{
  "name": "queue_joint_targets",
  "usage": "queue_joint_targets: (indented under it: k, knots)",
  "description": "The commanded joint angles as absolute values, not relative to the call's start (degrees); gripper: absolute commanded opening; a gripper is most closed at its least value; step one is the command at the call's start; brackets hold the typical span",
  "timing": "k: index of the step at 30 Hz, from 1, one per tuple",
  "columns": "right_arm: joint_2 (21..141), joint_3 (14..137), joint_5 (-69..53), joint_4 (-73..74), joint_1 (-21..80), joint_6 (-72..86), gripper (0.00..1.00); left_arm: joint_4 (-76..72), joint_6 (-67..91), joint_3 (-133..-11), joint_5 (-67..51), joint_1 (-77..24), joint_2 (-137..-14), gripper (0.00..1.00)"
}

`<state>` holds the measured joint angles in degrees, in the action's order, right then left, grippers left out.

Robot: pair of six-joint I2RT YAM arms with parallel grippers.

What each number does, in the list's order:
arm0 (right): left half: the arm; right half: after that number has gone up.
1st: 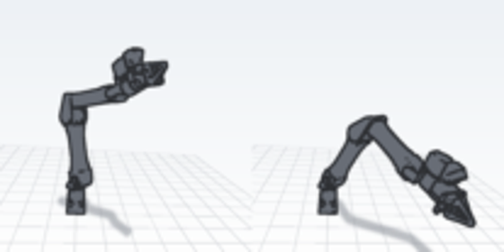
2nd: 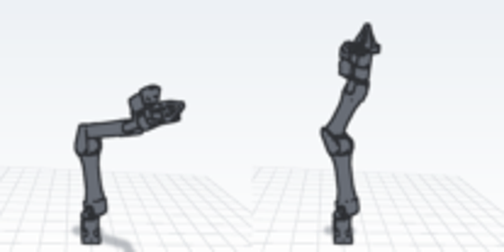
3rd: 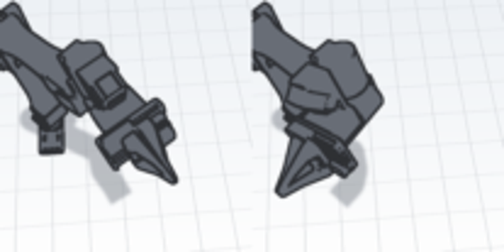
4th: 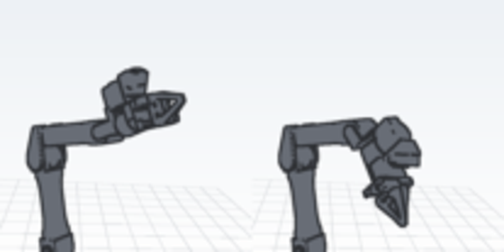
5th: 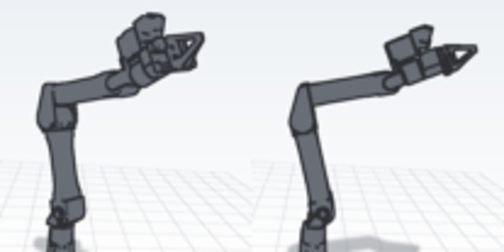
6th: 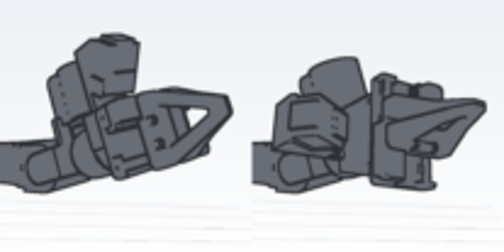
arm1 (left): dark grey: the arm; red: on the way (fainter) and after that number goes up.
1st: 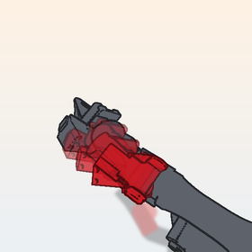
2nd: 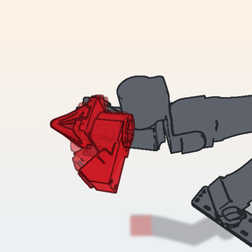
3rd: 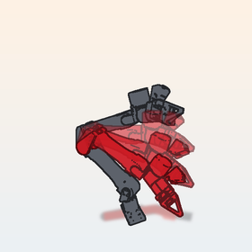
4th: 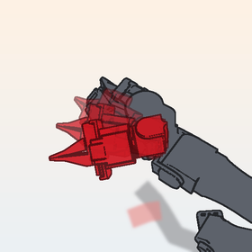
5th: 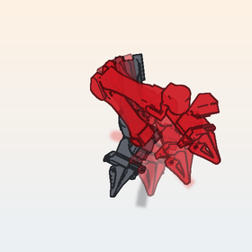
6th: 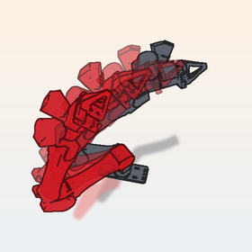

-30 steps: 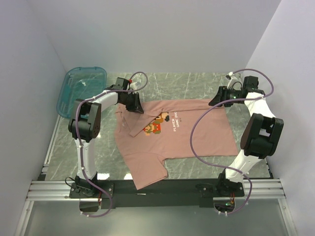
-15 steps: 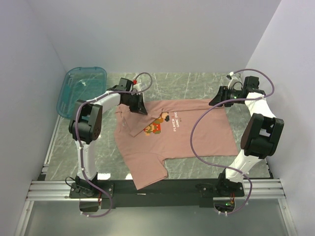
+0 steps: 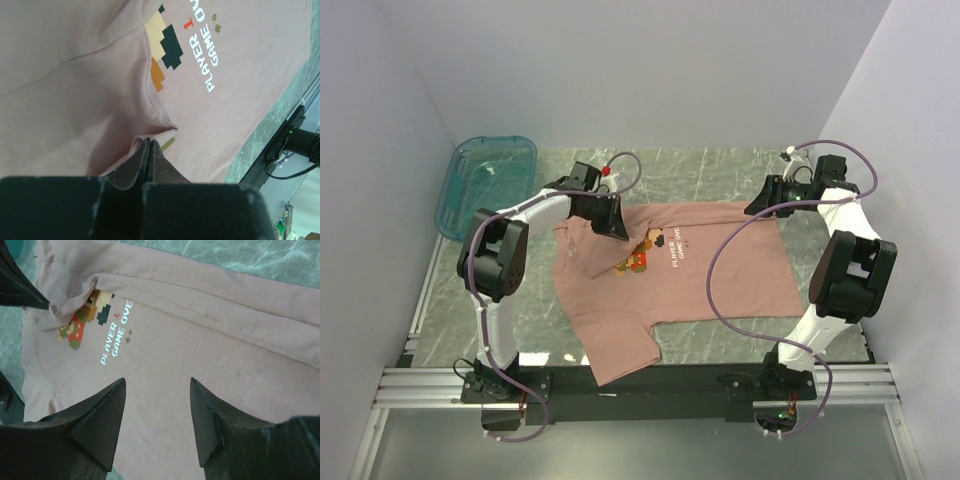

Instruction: Fold and stack the t-shirts

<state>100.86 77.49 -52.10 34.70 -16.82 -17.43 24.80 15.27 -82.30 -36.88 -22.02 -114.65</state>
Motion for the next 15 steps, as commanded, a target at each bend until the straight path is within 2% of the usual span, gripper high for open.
queue_joint_targets:
  k: [1, 15]
  knots:
    - [98.88, 77.43, -53.35, 33.84, -17.31, -17.40, 0.61, 24.78, 13.97, -82.53, -38.59, -23.20, -111.88, 0.01]
    - [98.88, 77.61, -53.44, 34.10, -17.32, -17.49, 0.61, 24.61, 15.11, -81.65, -37.18, -26.63, -112.15, 0.01]
